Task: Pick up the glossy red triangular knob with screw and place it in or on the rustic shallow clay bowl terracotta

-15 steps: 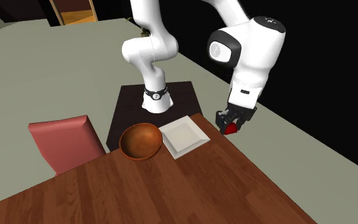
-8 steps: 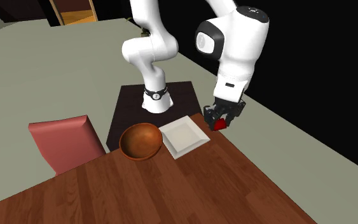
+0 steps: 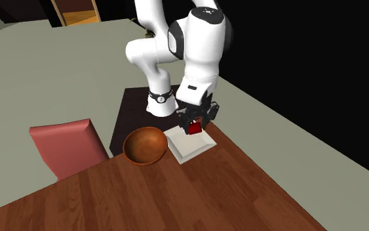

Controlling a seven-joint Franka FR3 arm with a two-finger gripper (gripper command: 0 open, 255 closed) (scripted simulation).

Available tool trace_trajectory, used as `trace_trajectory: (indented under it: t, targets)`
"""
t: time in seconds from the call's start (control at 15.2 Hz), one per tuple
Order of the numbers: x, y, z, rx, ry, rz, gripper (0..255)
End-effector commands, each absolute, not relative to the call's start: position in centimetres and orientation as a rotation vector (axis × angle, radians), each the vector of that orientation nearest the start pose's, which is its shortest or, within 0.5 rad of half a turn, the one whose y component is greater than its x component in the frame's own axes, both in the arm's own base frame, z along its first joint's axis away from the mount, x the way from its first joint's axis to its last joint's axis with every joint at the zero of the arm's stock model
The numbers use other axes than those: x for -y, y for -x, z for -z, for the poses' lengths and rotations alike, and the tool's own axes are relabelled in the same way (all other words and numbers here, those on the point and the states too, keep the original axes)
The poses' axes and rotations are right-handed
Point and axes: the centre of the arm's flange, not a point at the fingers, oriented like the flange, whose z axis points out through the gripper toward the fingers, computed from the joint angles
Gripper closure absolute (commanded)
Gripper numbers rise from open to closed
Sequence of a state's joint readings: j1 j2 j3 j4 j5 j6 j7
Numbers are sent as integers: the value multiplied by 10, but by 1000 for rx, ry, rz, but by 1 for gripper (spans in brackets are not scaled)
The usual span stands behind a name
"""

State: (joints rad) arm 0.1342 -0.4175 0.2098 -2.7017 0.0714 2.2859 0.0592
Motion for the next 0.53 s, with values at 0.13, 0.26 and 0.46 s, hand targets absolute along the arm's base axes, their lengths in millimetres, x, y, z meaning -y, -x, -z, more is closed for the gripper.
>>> trace_trajectory:
  t: [0.13,0.26,0.46]
  targets:
    - [-75,-348,-355,350,3152,2,255]
    - [-49,-343,-355,350,3152,2,255]
    - [-10,-336,-354,350,3152,2,255]
